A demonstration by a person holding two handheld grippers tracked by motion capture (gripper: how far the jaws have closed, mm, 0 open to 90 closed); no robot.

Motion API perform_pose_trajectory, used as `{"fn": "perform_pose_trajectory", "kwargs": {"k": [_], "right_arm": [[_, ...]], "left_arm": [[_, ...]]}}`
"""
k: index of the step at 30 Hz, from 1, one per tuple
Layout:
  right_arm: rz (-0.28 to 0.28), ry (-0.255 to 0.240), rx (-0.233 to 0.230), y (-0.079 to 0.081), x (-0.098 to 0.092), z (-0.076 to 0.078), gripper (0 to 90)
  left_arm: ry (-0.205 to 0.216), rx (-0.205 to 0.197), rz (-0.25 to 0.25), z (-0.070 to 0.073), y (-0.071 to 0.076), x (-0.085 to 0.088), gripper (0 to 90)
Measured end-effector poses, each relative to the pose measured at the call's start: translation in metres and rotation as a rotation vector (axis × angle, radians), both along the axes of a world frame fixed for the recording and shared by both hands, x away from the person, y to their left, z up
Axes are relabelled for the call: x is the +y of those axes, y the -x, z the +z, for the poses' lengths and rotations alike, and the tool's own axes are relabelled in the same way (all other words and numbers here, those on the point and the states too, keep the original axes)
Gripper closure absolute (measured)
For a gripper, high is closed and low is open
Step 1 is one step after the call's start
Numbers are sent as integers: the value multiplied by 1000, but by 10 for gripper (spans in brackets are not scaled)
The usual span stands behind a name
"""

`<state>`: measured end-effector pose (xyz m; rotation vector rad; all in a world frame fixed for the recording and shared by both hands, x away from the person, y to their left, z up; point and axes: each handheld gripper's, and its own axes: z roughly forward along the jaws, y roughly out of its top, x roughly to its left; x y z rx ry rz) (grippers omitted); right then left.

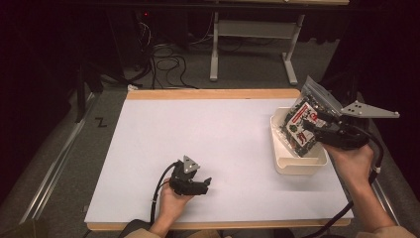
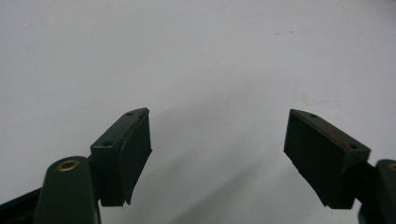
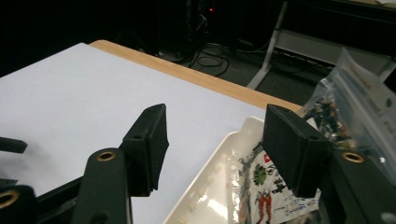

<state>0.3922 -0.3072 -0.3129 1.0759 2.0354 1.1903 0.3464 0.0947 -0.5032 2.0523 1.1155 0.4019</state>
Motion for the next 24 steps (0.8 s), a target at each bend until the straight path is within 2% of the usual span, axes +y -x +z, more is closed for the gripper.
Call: {"fn": "perform_pose_trajectory", "kwargs": {"k": [5, 8, 11, 15, 17, 21, 24], "right_arm": [[28, -1, 2, 6, 4, -6, 403], [26, -4, 3, 9, 5, -9, 395], [20, 16, -15, 12, 6, -14, 385], [35, 5, -1, 15, 7, -19, 374], [42, -5, 6, 17, 7, -20, 371], [57, -52, 17, 21, 8, -25, 357], [42, -27, 18, 25, 12, -28, 364]], "left_arm": [[5, 4, 6, 0, 0, 2, 237], [3, 1, 6, 0, 0, 2, 237], [5, -2, 14, 0, 1, 3, 236], [16, 0, 32, 1, 0, 6, 236], [8, -7, 34, 1, 0, 7, 236], [12, -10, 34, 1, 1, 7, 236], [16, -1, 34, 1, 1, 7, 236]]}}
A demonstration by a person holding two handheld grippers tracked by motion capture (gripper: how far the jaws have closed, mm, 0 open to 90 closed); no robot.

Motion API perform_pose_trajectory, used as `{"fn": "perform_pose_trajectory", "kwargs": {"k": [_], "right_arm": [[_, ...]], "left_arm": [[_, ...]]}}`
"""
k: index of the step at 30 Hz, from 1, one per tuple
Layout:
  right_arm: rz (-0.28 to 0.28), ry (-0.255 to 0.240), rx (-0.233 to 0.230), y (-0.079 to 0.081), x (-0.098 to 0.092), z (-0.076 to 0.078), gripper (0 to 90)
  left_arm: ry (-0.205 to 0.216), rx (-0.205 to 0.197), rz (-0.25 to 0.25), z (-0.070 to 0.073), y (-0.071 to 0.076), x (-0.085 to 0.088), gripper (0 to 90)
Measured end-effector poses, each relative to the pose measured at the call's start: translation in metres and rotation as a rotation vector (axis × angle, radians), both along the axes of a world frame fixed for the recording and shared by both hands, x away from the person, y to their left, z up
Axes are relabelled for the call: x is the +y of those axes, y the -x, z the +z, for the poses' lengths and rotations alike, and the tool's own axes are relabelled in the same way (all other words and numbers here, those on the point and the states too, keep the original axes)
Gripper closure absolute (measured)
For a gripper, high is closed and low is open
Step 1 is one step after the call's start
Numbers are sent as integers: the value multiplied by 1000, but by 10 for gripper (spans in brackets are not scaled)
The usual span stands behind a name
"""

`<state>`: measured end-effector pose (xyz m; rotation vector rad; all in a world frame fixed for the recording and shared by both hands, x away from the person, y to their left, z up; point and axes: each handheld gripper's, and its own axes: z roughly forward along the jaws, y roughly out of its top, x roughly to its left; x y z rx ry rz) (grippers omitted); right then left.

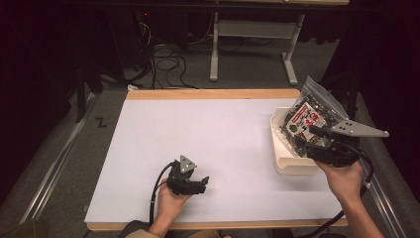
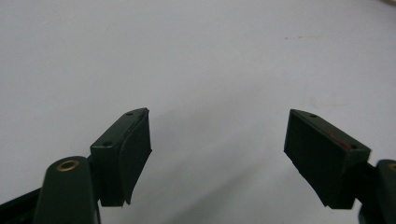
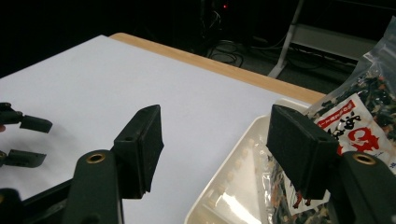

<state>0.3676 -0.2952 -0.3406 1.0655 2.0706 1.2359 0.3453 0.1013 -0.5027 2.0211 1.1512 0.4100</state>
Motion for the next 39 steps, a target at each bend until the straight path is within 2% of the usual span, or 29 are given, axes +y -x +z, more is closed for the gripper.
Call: {"fn": "perform_pose_trajectory", "kwargs": {"k": [6, 11, 15, 18, 21, 26, 29, 33, 35, 39], "right_arm": [[5, -14, -2, 6, 6, -6, 357], [-44, 25, 7, 8, 14, -13, 328], [-64, 10, 6, 10, 19, -18, 259], [-69, 3, 27, 10, 23, -23, 217], [-96, 9, 40, 9, 27, -27, 202], [-97, 5, 28, 12, 31, -33, 196], [-51, 6, 29, 14, 33, -37, 160], [-20, 12, 34, 16, 38, -41, 168], [43, 7, 26, 18, 39, -45, 166], [161, -45, 46, 20, 40, -53, 165]], "left_arm": [[0, 0, -5, 0, 1, 1, 237], [-1, 4, -6, 0, 0, 0, 237], [-2, 0, -5, 0, 1, 0, 237], [0, -4, -4, 0, 1, 0, 238], [-5, -17, -5, 1, 2, 0, 239], [-5, -20, -7, 1, 2, -1, 241], [6, -17, -7, 1, 2, -1, 242], [8, -31, -11, 2, 4, -1, 244], [10, -34, -15, 2, 4, -2, 244], [10, -29, -17, 1, 3, -2, 244]]}}
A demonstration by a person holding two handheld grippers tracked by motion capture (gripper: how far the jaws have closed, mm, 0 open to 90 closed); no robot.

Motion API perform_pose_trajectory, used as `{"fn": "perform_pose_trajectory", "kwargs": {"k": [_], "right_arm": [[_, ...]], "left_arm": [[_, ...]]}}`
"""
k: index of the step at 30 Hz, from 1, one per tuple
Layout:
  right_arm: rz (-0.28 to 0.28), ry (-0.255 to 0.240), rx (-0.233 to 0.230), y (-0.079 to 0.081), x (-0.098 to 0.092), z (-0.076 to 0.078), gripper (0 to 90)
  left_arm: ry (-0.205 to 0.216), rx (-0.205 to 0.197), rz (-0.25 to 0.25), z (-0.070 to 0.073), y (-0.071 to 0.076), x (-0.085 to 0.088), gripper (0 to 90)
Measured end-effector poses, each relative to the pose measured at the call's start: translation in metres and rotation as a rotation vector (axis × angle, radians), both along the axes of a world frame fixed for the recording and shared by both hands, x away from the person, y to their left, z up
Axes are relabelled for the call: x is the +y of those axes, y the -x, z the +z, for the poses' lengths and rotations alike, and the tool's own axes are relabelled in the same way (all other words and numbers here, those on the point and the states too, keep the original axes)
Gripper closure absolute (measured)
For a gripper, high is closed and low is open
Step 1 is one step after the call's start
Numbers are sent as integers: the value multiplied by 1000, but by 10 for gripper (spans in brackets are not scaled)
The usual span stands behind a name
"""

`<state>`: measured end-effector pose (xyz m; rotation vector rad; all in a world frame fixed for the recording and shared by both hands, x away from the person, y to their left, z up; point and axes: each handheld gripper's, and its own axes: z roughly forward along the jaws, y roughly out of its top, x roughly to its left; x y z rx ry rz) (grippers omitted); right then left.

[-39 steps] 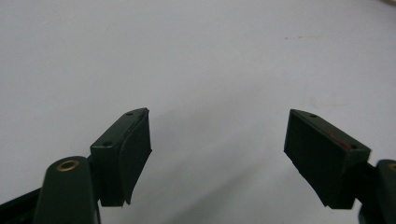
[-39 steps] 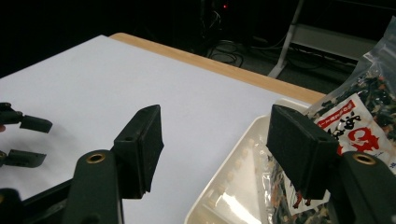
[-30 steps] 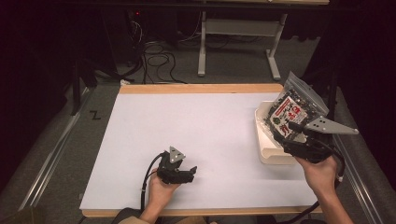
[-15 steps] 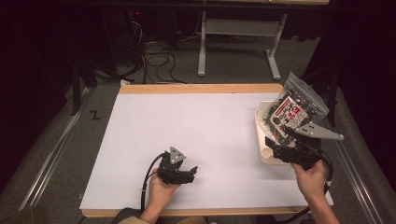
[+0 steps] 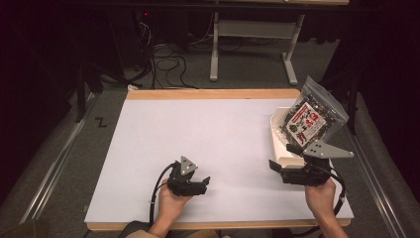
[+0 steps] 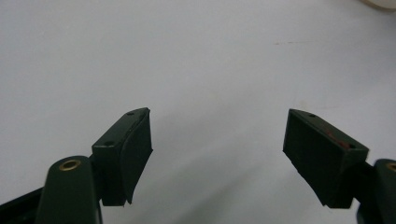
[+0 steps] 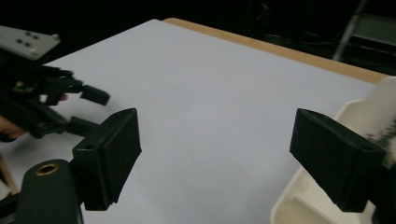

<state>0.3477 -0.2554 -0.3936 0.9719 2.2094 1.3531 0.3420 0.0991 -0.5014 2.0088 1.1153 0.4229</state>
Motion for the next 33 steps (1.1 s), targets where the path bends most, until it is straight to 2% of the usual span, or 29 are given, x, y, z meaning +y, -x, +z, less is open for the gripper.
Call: {"fn": "perform_pose_trajectory", "kwargs": {"k": [2, 4, 8, 15, 19, 23, 29, 33], "right_arm": [[30, 4, 17, -1, 3, -5, 164], [24, 27, 28, -3, 8, -10, 180], [27, 23, 44, -4, 14, -21, 192], [32, 47, 59, -6, 24, -32, 252], [38, 42, 70, -7, 29, -39, 234], [27, 62, 79, -10, 35, -46, 236], [47, 87, 89, -13, 45, -56, 246], [62, 74, 84, -15, 48, -59, 242]], "left_arm": [[-3, -1, -1, 0, 0, 0, 244], [-2, -5, -1, 0, 1, 0, 244], [0, -5, 0, 0, 1, 0, 244], [-5, -11, 2, 1, 2, 0, 248], [-9, -10, 4, 1, 1, -1, 248], [-8, -16, 2, 1, 2, -1, 249], [-6, -15, 4, 1, 1, -1, 249], [-9, -17, 1, 1, 2, -1, 249]]}}
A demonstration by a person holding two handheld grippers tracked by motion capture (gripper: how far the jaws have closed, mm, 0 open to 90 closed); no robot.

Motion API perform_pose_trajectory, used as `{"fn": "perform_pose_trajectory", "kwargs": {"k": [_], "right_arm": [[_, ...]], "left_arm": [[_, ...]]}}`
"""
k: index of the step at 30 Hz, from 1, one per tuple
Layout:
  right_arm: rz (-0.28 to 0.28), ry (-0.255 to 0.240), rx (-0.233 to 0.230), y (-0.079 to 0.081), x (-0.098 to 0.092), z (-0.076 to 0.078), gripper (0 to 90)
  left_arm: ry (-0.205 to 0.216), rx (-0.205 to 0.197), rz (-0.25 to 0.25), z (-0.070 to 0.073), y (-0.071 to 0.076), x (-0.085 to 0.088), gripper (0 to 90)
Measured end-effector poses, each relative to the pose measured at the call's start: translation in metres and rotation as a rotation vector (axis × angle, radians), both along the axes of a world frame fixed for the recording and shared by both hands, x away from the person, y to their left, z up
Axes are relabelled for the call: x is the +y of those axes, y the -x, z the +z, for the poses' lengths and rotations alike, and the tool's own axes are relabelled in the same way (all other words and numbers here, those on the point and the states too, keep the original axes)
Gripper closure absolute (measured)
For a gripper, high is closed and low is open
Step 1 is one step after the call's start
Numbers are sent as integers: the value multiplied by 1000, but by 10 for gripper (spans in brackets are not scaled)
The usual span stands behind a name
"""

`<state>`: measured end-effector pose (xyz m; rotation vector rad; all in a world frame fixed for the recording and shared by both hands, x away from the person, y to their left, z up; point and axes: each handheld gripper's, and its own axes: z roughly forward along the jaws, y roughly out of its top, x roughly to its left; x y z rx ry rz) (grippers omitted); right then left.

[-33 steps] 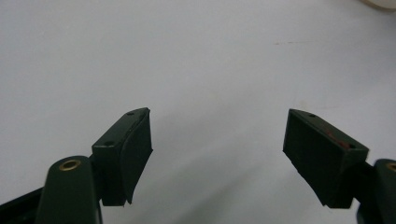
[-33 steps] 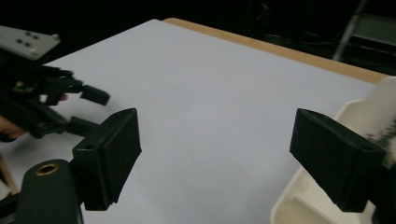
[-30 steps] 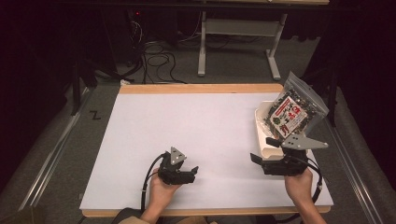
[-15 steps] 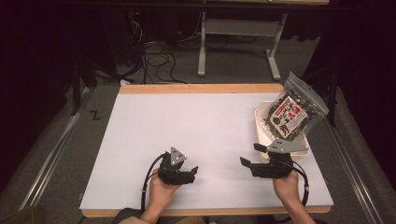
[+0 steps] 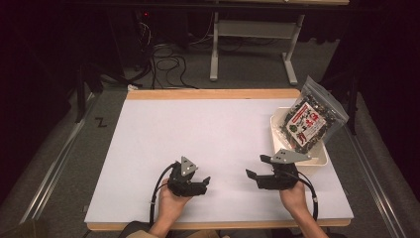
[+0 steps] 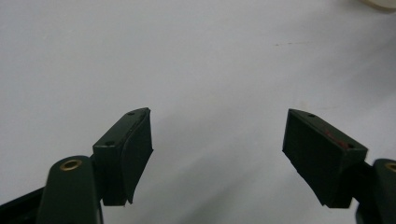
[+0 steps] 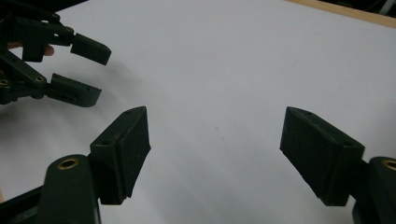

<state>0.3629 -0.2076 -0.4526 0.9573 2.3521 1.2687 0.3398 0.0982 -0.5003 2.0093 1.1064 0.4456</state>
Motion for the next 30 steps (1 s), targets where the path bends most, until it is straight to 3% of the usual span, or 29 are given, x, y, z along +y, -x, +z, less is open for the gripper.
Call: {"fn": "perform_pose_trajectory", "kwargs": {"k": [4, 14, 17, 20, 30], "right_arm": [[21, -24, -7, -2, 2, -3, 226], [35, -4, 58, -10, 8, -10, 222], [48, -22, 70, -14, 7, -13, 200], [35, -16, 60, -18, 8, -16, 204], [9, 6, 85, -29, 7, -24, 212]], "left_arm": [[2, 2, 2, 0, -1, 0, 248], [0, 2, 3, 0, -1, 0, 248], [-2, 4, -1, 0, -1, 0, 248], [1, 2, -1, 0, 0, 0, 248], [-4, 7, -1, -1, -1, -1, 248]]}}
